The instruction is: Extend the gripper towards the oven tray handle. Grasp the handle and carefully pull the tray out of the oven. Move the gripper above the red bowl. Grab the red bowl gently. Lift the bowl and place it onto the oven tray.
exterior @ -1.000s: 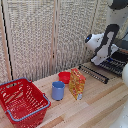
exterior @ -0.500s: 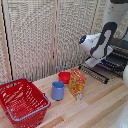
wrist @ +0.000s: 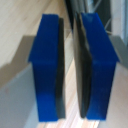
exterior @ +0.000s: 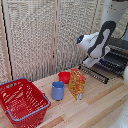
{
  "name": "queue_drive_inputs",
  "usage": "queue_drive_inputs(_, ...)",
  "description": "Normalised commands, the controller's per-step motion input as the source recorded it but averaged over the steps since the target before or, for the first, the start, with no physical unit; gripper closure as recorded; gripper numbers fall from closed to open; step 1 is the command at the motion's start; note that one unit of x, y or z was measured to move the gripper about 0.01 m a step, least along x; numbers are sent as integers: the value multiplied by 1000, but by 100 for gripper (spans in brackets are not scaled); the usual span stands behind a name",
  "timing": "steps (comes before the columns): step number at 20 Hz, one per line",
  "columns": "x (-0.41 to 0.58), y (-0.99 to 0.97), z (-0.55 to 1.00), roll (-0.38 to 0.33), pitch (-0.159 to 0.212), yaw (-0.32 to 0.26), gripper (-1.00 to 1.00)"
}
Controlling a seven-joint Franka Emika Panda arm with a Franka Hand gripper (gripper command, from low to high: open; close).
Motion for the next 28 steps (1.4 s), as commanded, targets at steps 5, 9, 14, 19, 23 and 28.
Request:
queue_drive_inputs(5,-124,421,-358,-84,39,141,100)
queue_drive_inputs(9,130,109,311,-2,0,3,-100)
queue_drive_inputs(14,308,4,794,14,0,-22,-100)
queue_drive_inputs(19,204,2,515,103,-2,-2,-100)
queue_drive_inputs(23,209,87,237,188,-1,-25,-100)
queue_drive_inputs(28,169,173,145,107,-25,-43,-100)
